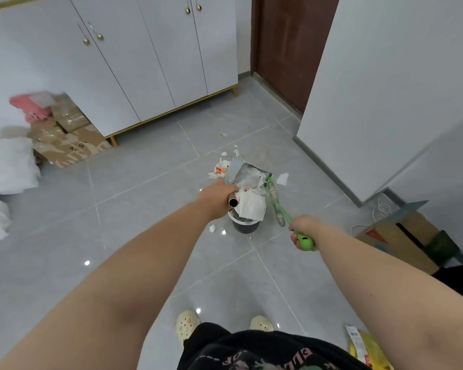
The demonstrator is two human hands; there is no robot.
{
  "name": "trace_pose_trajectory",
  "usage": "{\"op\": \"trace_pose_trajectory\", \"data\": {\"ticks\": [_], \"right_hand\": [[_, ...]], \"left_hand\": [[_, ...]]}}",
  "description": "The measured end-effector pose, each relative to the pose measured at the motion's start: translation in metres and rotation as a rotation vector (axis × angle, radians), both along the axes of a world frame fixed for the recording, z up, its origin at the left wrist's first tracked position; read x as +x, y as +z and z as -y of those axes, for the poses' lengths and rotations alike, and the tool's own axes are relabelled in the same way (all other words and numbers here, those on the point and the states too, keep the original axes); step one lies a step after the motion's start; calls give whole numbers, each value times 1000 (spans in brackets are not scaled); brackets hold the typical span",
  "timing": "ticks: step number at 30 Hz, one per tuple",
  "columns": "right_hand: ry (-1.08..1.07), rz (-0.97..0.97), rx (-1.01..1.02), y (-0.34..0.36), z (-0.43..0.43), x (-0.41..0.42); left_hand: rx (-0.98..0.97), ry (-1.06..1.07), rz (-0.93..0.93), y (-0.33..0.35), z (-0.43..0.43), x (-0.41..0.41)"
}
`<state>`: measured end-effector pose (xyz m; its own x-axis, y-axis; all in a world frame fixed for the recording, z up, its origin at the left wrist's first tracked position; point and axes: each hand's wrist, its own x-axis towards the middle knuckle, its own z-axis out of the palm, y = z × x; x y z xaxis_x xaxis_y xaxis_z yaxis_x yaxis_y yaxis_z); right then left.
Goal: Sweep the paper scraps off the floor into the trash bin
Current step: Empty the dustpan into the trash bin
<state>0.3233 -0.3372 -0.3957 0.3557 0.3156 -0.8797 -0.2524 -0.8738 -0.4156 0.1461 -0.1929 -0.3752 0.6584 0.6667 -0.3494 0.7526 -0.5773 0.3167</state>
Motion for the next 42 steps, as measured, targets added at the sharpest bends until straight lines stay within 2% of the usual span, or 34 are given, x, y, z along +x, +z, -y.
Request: {"op": "trace_pose_trajectory", "data": {"ticks": [2,4,7,9,11,15,19,34,42], "right_hand": [[65,59,-12,3,1,6],[122,116,-19,8,1,13],[216,180,-23,16,3,22],[291,227,-42,19,5,29],[348,268,-66,21,8,35],[455,385,-145,30,16,42],[665,484,-190,41,18,44],[897,675,-204,69,18,44],[941,783,-182,65,19,38]], "left_hand": [[-56,-20,-31,8,2,0],[-239,86,15,15,7,-2],[-800,633,287,20,14,-2],[-1016,943,485,20,24,5],[-1005,1107,575,14,30,17],[-959,1172,554,8,36,30],[-989,1232,648,11,27,31],[-993,1240,759,17,13,22],[-967,1269,788,12,11,20]]}}
